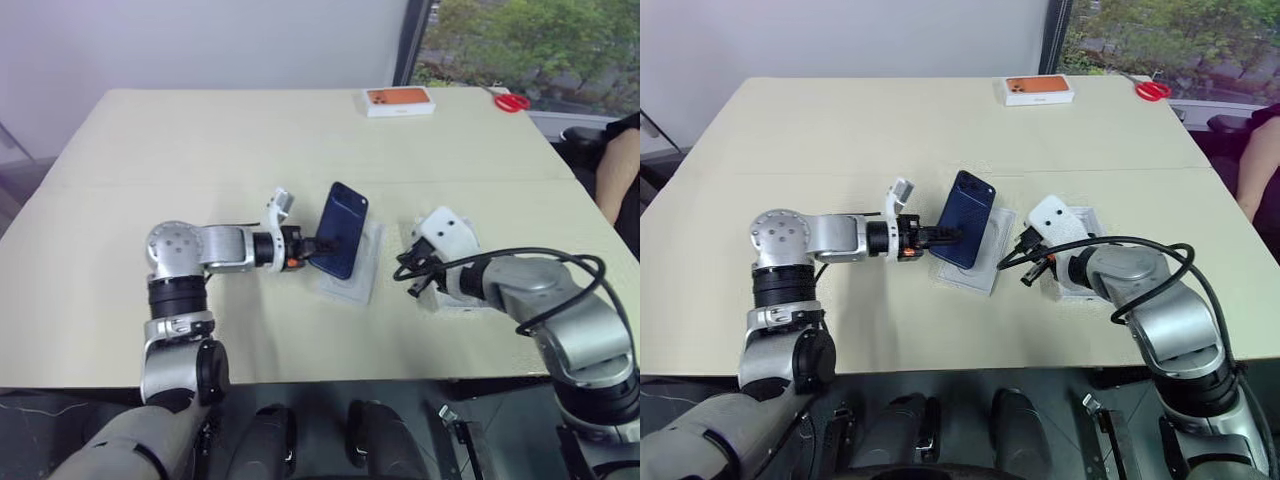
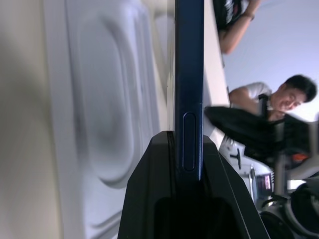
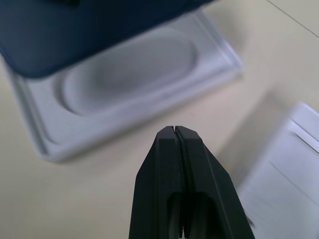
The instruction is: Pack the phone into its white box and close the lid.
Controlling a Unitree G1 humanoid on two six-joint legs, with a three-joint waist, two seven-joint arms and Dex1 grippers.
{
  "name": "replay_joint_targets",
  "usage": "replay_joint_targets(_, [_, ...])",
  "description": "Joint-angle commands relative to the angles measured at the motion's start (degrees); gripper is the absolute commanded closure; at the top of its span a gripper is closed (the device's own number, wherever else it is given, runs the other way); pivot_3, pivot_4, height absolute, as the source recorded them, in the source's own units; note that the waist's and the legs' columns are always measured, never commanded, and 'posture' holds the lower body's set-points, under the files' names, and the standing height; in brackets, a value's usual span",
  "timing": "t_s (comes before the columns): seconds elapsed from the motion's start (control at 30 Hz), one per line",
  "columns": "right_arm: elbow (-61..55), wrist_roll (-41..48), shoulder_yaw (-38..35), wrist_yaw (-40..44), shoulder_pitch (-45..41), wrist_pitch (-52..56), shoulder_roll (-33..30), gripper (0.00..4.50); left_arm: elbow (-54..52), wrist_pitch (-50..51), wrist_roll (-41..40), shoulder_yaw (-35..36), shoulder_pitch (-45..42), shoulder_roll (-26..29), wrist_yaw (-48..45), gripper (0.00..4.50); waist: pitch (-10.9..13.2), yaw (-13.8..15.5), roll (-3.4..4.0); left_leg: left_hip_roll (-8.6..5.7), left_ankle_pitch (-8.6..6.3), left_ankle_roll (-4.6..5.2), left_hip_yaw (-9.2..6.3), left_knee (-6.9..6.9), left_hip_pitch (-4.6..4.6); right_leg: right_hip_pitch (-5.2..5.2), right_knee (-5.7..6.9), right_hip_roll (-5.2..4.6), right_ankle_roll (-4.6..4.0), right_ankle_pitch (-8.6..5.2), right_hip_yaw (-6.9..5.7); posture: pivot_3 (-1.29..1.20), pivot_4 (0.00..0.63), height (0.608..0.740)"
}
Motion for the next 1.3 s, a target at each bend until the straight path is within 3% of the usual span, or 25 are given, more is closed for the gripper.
replay_joint_targets(0.03, [-1.97, 0.83, -2.35, -1.09, 0.31, -0.17, -0.81, 4.50, 0.79, 0.47, -2.40, -0.29, -2.53, -1.15, 2.52, 4.48, 0.00, 0.13, 0.00, 0.00, 0.00, 0.00, 0.00, 0.00, 0.00, 0.00, 0.01, 0.01, 0.00, 0.00, -0.01, 0.00, 0.150, 0.740])
replay_joint_targets(0.53, [-1.38, 2.98, -2.60, -3.87, -0.66, 0.18, -0.82, 4.50, 1.91, 0.47, -3.09, -2.79, -1.63, -3.20, 7.73, 4.48, 0.00, 0.42, 0.00, -0.05, 0.00, 0.00, 0.00, 0.03, 0.00, 0.05, -0.04, 0.06, 0.00, 0.00, -0.03, 0.00, 0.150, 0.740])
replay_joint_targets(0.83, [-1.06, 3.94, -1.84, -4.64, -1.18, 0.01, -0.88, 4.50, 0.19, 0.47, -5.50, -3.50, -0.98, -2.30, 7.42, 0.33, 0.00, 0.42, 0.00, -0.05, 0.01, 0.00, 0.01, 0.04, 0.00, 0.05, -0.04, 0.06, 0.00, 0.00, -0.04, 0.00, 0.150, 0.740])
replay_joint_targets(0.87, [-1.06, 4.01, -1.82, -4.67, -1.23, 0.02, -0.86, 4.50, -0.34, 0.47, -6.46, -3.85, -0.81, -1.29, 7.08, 0.09, 0.00, 0.41, 0.00, -0.05, 0.01, 0.00, 0.01, 0.04, 0.00, 0.06, -0.04, 0.06, 0.00, 0.00, -0.03, 0.00, 0.150, 0.740])
replay_joint_targets(1.3, [-0.01, 4.77, -1.31, -5.00, -2.05, -0.82, -1.01, 4.50, -6.08, 0.47, -15.11, -10.62, -3.00, 16.95, -3.09, 0.09, -0.01, 0.40, 0.01, -0.04, 0.02, -0.02, 0.00, 0.05, 0.02, 0.06, -0.02, 0.08, -0.01, -0.01, -0.02, 0.00, 0.150, 0.740])
